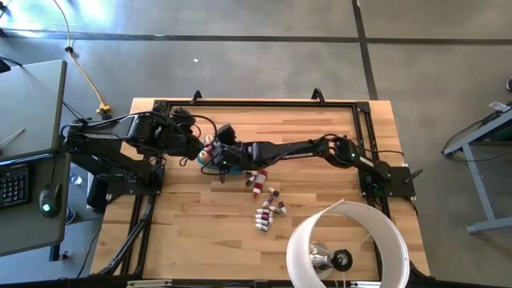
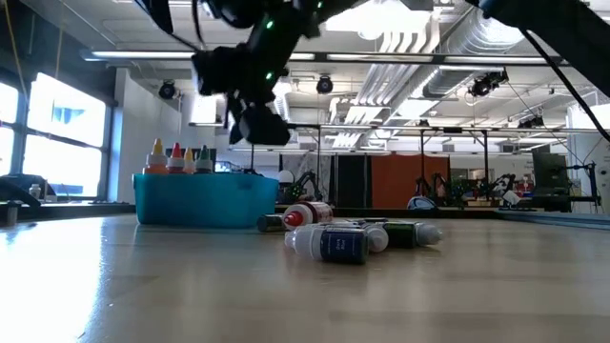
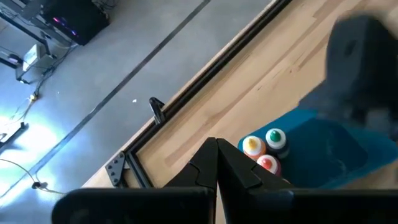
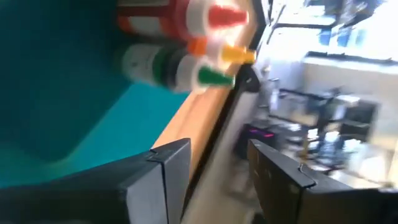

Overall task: Pick & Place food coloring
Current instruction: Put the large red food coloring bottle into the blue bin

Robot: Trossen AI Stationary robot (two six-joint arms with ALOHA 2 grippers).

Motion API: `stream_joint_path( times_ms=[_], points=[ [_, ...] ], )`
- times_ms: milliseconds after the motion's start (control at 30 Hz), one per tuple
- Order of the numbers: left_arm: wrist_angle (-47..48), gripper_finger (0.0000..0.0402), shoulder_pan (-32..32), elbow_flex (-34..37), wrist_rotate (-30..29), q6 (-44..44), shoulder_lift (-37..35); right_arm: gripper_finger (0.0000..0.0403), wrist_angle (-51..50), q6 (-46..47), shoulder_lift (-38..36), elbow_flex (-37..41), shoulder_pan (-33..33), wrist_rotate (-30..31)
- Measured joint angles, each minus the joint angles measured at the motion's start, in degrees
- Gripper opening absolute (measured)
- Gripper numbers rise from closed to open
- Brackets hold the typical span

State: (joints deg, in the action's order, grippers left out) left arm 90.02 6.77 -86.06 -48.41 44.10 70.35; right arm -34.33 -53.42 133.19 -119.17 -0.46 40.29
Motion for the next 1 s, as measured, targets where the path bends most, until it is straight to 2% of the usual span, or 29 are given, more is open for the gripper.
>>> stream_joint_path(
  times_ms=[100,200,300,433,500,567,733,833,900,1000],
  points=[
    [0.0,0.0,0.0,0.0,1.1,0.1,0.0,0.0147,-9.2,9.5,-3.9,0.0,0.7,-3.7],
    [0.0,0.0,0.0,0.0,2.2,0.2,0.0,0.0145,-18.7,19.7,-8.9,0.0,1.3,-11.1],
    [0.0,0.0,0.0,0.0,2.6,1.0,0.0,0.0146,-25.8,26.0,-13.4,0.0,1.4,-24.6],
    [0.0,0.0,0.0,0.0,2.6,1.3,0.0,0.0145,-33.5,28.0,-16.8,0.0,1.2,-47.2],
    [0.0,0.0,0.0,0.0,2.6,1.4,0.0,0.0143,-35.6,28.8,-17.3,0.0,1.5,-55.2],
    [0.0,0.0,0.0,0.0,2.8,1.4,0.0,0.0141,-37.3,29.5,-17.3,0.4,2.4,-59.7],
    [0.0,0.0,0.0,0.0,3.4,1.4,0.0,0.014,-35.4,29.7,-17.4,9.7,4.9,-60.1],
    [0.0,0.0,0.0,0.0,3.3,1.4,0.0,0.0139,-27.0,28.3,-17.4,17.0,6.3,-58.8],
    [0.0,0.0,0.0,0.0,3.1,1.4,0.0,0.0139,-20.5,25.9,-17.3,20.7,7.2,-55.0],
    [0.0,0.0,0.0,0.0,3.1,1.7,0.0,0.0139,-11.1,24.6,-17.3,25.8,8.0,-45.1]
  ],
)
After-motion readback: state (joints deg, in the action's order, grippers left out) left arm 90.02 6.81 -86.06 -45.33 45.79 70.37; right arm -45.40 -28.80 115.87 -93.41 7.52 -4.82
